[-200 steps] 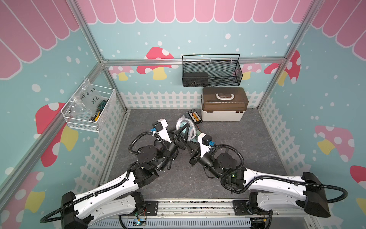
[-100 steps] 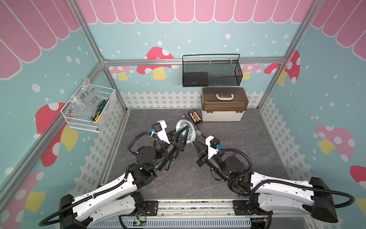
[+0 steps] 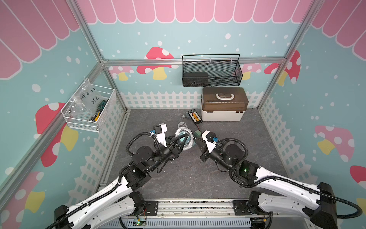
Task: Pack away charging kits
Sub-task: Zip the zipper on the storage bag.
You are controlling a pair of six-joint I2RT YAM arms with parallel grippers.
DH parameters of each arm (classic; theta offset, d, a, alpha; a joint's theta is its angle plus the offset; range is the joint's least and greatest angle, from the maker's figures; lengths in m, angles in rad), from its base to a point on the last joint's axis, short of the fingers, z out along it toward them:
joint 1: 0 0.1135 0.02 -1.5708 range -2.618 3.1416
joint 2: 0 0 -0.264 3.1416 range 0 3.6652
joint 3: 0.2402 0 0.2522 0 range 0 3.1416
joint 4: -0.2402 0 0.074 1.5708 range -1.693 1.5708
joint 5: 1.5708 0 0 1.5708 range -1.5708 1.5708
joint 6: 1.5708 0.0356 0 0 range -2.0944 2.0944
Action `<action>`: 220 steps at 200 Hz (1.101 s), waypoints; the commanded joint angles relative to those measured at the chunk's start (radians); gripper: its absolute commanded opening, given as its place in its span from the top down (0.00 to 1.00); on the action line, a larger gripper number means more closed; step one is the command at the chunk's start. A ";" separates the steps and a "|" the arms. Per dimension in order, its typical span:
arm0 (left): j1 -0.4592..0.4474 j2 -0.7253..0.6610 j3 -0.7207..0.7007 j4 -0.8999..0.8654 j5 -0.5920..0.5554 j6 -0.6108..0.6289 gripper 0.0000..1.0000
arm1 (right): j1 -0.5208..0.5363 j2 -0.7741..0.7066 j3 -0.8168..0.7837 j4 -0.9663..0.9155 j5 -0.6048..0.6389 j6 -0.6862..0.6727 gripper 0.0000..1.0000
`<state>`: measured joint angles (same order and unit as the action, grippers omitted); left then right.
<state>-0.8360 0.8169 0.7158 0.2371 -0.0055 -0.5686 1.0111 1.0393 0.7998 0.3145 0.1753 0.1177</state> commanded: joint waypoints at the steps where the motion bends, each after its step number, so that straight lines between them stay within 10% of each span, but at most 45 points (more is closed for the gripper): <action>1: 0.000 -0.017 0.047 -0.114 0.136 0.020 1.00 | -0.036 0.003 0.067 -0.043 0.035 -0.079 1.00; 192: 0.000 0.220 0.294 -0.467 0.421 0.169 1.00 | -0.062 0.022 0.229 -0.111 -0.149 -0.165 1.00; 220: 0.000 0.201 0.316 -0.375 0.413 0.134 0.79 | -0.062 0.000 0.140 0.036 -0.144 -0.063 1.00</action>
<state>-0.8062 1.0145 1.0088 -0.1516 0.2596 -0.4164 0.9310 1.0569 0.9810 0.0601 0.1009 -0.0418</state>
